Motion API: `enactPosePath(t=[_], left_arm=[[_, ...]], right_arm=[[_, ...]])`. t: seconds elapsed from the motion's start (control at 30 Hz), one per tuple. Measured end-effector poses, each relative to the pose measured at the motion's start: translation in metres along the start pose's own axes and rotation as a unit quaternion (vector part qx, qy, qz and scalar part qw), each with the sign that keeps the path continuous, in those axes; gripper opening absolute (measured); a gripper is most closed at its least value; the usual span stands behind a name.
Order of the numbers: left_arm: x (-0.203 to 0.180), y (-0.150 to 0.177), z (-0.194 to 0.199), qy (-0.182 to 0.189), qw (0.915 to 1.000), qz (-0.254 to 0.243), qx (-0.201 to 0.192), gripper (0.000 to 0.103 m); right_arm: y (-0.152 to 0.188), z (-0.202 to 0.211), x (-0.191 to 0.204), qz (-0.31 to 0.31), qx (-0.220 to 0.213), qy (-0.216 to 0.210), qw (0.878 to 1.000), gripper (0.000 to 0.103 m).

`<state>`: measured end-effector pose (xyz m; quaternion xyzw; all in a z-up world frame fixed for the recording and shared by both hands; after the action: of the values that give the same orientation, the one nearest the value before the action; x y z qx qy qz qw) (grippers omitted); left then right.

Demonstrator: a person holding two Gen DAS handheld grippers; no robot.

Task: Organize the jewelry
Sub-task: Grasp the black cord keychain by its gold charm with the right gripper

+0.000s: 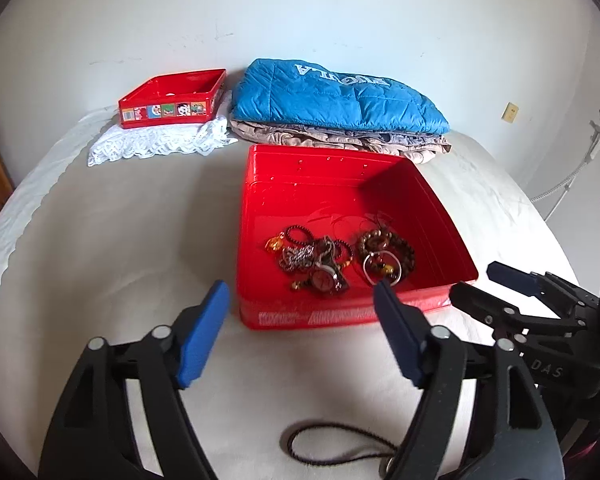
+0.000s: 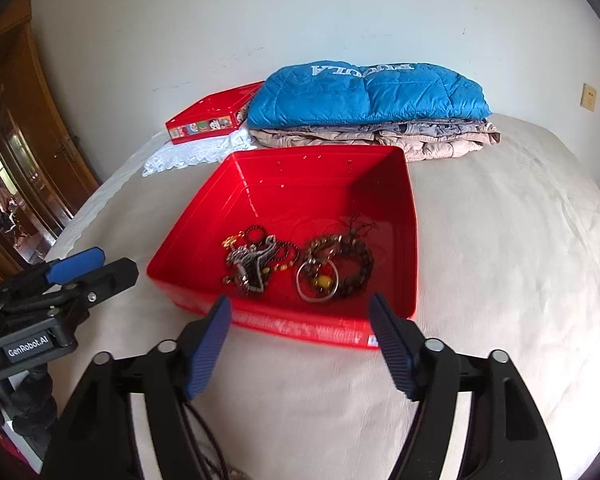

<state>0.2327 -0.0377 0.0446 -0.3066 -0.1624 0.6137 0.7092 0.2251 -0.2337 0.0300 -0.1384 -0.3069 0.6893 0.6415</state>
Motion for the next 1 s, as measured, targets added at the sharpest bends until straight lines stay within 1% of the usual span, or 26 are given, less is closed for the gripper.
enactPosePath(t=[0.03, 0.1, 0.17, 0.23, 0.33, 0.5, 0.53, 0.57, 0.6, 0.63, 0.67, 0.77, 0.87, 1.0], left_arm=[[0.001, 0.003, 0.002, -0.001, 1.0000, 0.000, -0.002, 0.079], [0.005, 0.012, 0.007, -0.007, 1.0000, 0.001, -0.005, 0.086], [0.009, 0.021, 0.011, -0.011, 0.9999, 0.006, -0.004, 0.088], [0.016, 0.033, 0.013, -0.015, 0.9998, 0.013, 0.002, 0.090], [0.025, 0.050, 0.013, -0.023, 0.9994, 0.018, 0.018, 0.091], [0.039, 0.080, 0.007, -0.020, 0.9974, 0.035, 0.060, 0.091], [0.040, 0.086, 0.006, -0.021, 0.9970, 0.036, 0.065, 0.091], [0.042, 0.090, 0.006, -0.022, 0.9967, 0.037, 0.069, 0.091], [0.044, 0.096, 0.007, -0.022, 0.9963, 0.040, 0.073, 0.091], [0.045, 0.101, 0.008, -0.022, 0.9959, 0.044, 0.076, 0.091], [0.046, 0.104, 0.008, -0.021, 0.9958, 0.045, 0.077, 0.091], [0.048, 0.111, 0.011, -0.018, 0.9954, 0.048, 0.081, 0.091], [0.046, 0.116, 0.015, -0.020, 0.9956, 0.046, 0.080, 0.091], [0.042, 0.119, 0.017, -0.019, 0.9960, 0.036, 0.080, 0.091]], right_arm=[[0.004, 0.002, 0.002, 0.001, 0.000, 0.000, 1.000, 0.077], [0.014, 0.005, 0.006, 0.007, 0.007, -0.004, 1.000, 0.080], [0.026, 0.008, 0.010, 0.014, 0.014, -0.009, 1.000, 0.086], [0.040, 0.010, 0.015, 0.024, 0.023, -0.010, 0.999, 0.087], [0.061, 0.008, 0.021, 0.036, 0.053, -0.016, 0.998, 0.087], [0.093, 0.009, 0.028, 0.041, 0.098, -0.053, 0.993, 0.087], [0.097, 0.010, 0.028, 0.040, 0.103, -0.058, 0.992, 0.085], [0.100, 0.011, 0.028, 0.039, 0.107, -0.063, 0.992, 0.074], [0.104, 0.011, 0.029, 0.038, 0.112, -0.070, 0.990, 0.066], [0.108, 0.011, 0.032, 0.040, 0.119, -0.077, 0.989, 0.049], [0.112, 0.009, 0.034, 0.041, 0.130, -0.086, 0.987, 0.038], [0.120, 0.002, 0.040, 0.049, 0.151, -0.089, 0.983, 0.025], [0.125, -0.003, 0.047, 0.057, 0.163, -0.089, 0.981, 0.021], [0.125, -0.013, 0.050, 0.060, 0.175, -0.079, 0.980, 0.021]])
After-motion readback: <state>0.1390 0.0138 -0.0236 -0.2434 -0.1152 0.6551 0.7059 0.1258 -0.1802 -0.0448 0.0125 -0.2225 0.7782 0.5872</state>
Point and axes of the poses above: each gripper's, at about its wrist camera, not at the fingertips, and z roughly against the way its jaws point, x to its left, y to its underside, the point moved 2 cm from there along -z, roughly the way its jaws point, and after that the axes turned 5 degrees about x, right-handed, at the moved point
